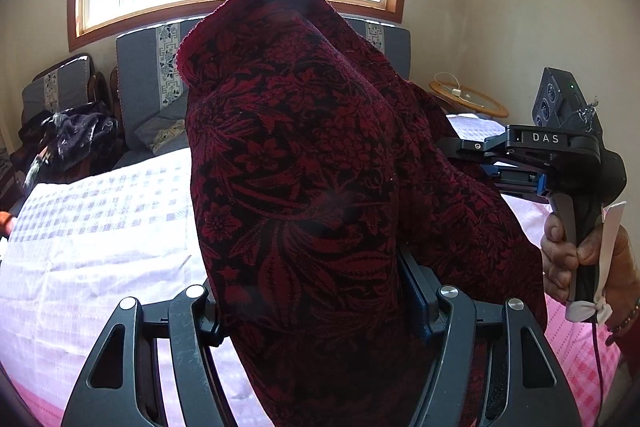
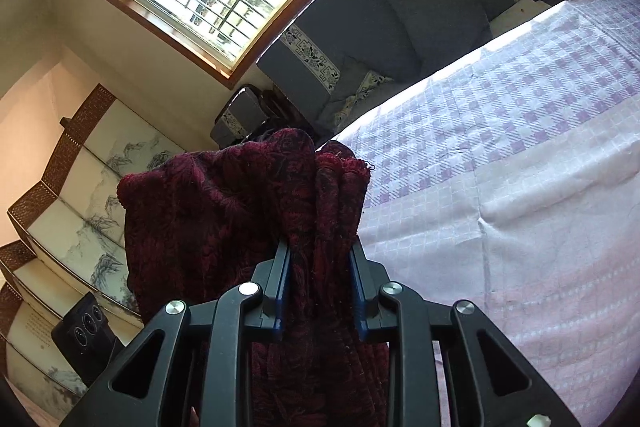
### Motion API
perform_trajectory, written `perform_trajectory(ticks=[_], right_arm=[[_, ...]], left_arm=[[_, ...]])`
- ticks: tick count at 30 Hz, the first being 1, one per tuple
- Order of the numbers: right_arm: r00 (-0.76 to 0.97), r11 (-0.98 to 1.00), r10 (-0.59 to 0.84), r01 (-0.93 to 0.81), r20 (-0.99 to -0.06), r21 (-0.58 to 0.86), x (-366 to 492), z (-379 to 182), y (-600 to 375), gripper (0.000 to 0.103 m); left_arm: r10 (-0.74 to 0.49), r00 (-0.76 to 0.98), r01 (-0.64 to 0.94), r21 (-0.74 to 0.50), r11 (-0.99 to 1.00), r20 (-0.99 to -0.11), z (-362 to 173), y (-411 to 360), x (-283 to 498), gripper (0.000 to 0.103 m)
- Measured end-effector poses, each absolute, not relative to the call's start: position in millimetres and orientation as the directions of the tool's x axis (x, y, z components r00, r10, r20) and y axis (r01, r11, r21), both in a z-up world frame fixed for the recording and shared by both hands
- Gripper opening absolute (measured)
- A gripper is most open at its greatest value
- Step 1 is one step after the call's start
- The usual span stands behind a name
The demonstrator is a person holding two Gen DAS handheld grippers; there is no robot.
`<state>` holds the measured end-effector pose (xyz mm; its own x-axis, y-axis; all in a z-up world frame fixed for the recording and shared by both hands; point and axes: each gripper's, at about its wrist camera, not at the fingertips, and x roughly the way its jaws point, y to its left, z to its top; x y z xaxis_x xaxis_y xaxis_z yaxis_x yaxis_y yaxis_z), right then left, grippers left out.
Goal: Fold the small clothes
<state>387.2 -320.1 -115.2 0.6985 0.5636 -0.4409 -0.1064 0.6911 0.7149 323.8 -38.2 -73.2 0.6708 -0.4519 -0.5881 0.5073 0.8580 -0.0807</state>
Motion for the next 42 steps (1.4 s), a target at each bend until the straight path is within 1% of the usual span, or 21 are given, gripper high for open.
perform_trajectory(ticks=[2,5,10,13,16,17,19,20,21,23,26,28,29,30,32,34,36,38,40,42], right_arm=[[0.705,0.693,0.562,-0.116,-0.432,0.712,400,-112,-319,0.021],[0.708,0.715,0.546,-0.115,-0.447,0.690,420,-111,-315,0.021],[0.699,0.743,0.517,-0.079,-0.494,0.665,449,-131,-311,0.021],[0.683,0.750,0.508,-0.052,-0.524,0.659,460,-150,-310,0.021],[0.672,0.758,0.510,-0.058,-0.536,0.649,467,-160,-306,0.021],[0.666,0.762,0.514,-0.065,-0.541,0.644,469,-162,-304,0.021],[0.653,0.745,0.534,-0.062,-0.538,0.664,472,-164,-306,0.027],[0.654,0.728,0.545,-0.059,-0.524,0.683,472,-165,-309,0.028],[0.667,0.716,0.542,-0.049,-0.511,0.696,470,-162,-314,0.032],[0.719,0.692,0.517,-0.032,-0.464,0.722,456,-153,-329,0.033],[0.763,0.665,0.513,-0.063,-0.393,0.744,427,-132,-340,0.033],[0.758,0.685,0.529,-0.116,-0.382,0.719,402,-118,-332,0.034],[0.751,0.708,0.533,-0.143,-0.390,0.692,387,-111,-324,0.034],[0.746,0.736,0.528,-0.162,-0.406,0.658,372,-104,-315,0.035],[0.745,0.794,0.499,-0.189,-0.443,0.577,339,-94,-292,0.041],[0.760,0.845,0.452,-0.197,-0.467,0.497,302,-87,-274,0.054],[0.780,0.894,0.391,-0.195,-0.488,0.404,267,-81,-257,0.060],[0.810,0.933,0.318,-0.173,-0.493,0.317,235,-75,-244,0.063],[0.829,0.946,0.281,-0.155,-0.484,0.285,207,-69,-240,0.071],[0.844,0.951,0.260,-0.141,-0.469,0.274,182,-62,-239,0.075]], left_arm=[[-0.441,0.677,0.501,-0.071,0.863,-0.589,-75,-38,340,0.065],[-0.438,0.675,0.484,-0.091,0.870,-0.594,-79,-38,367,0.065],[-0.414,0.666,0.477,-0.071,0.876,-0.621,-103,-40,403,0.065],[-0.418,0.656,0.466,-0.098,0.879,-0.629,-117,-34,411,0.065],[-0.425,0.654,0.452,-0.127,0.883,-0.626,-121,-28,413,0.068],[-0.425,0.657,0.447,-0.132,0.885,-0.623,-122,-27,411,0.070],[-0.409,0.668,0.425,-0.132,0.895,-0.622,-122,-23,411,0.078],[-0.389,0.681,0.407,-0.121,0.905,-0.621,-120,-25,405,0.083],[-0.375,0.693,0.395,-0.110,0.912,-0.616,-119,-24,403,0.084],[-0.344,0.719,0.371,-0.085,0.925,-0.604,-114,-23,394,0.085],[-0.238,0.797,0.303,0.027,0.953,-0.555,-102,-25,373,0.087],[-0.182,0.848,0.269,0.108,0.957,-0.498,-93,-27,354,0.090],[-0.167,0.864,0.258,0.132,0.957,-0.475,-89,-29,342,0.095],[-0.157,0.879,0.248,0.149,0.957,-0.451,-86,-29,329,0.098],[-0.152,0.901,0.234,0.162,0.959,-0.407,-78,-31,302,0.098],[-0.145,0.915,0.220,0.166,0.961,-0.376,-70,-33,274,0.101],[-0.132,0.929,0.203,0.178,0.963,-0.346,-61,-35,246,0.103],[-0.142,0.934,0.204,0.161,0.966,-0.327,-50,-37,213,0.103],[-0.149,0.931,0.202,0.127,0.971,-0.334,-41,-34,193,0.103],[-0.124,0.938,0.172,0.125,0.977,-0.324,-32,-31,173,0.103]])
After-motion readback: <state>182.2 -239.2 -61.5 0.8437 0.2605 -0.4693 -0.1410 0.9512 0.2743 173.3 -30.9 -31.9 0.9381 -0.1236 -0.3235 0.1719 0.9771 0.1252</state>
